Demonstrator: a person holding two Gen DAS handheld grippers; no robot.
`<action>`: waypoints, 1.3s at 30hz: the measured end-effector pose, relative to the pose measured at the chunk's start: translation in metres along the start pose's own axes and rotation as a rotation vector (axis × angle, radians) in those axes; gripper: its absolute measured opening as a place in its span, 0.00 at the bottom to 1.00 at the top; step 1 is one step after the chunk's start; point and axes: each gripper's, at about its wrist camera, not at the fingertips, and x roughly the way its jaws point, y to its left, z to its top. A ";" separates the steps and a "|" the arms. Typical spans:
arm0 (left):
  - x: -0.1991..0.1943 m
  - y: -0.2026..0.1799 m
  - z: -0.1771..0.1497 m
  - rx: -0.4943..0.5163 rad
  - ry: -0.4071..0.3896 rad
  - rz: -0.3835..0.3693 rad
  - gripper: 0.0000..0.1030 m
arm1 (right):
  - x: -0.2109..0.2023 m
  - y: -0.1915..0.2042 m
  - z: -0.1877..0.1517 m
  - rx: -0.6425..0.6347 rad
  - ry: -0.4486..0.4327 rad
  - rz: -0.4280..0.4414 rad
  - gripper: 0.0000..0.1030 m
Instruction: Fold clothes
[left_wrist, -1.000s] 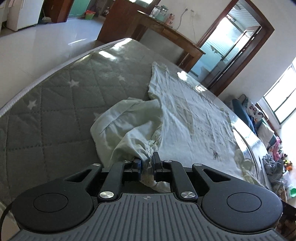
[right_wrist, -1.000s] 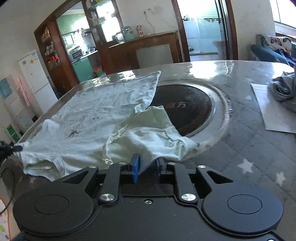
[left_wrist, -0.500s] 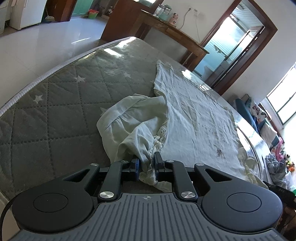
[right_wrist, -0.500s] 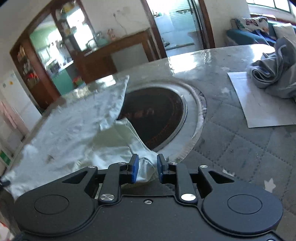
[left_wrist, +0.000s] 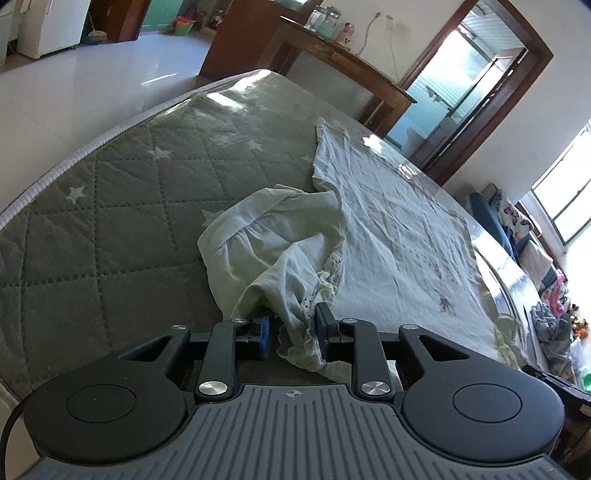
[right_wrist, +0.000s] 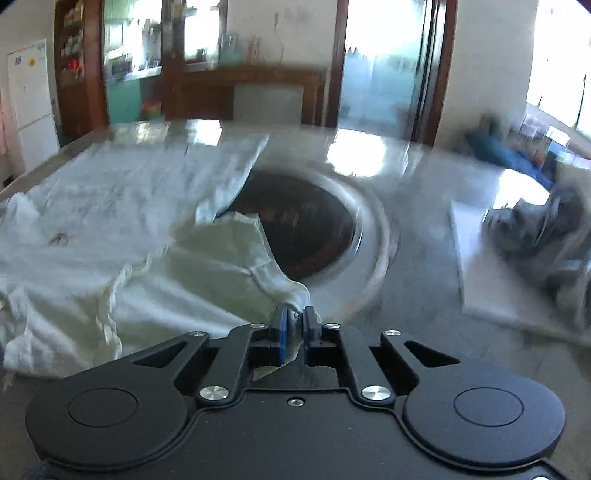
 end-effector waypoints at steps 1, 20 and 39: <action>-0.001 0.000 0.000 0.000 0.004 -0.003 0.26 | -0.002 -0.002 0.000 0.004 -0.006 -0.006 0.25; -0.012 0.025 0.036 -0.057 -0.027 0.051 0.31 | 0.006 0.035 0.032 -0.027 -0.107 0.101 0.28; -0.011 0.037 0.054 -0.033 -0.135 0.224 0.01 | 0.015 0.038 0.009 -0.080 -0.014 0.098 0.33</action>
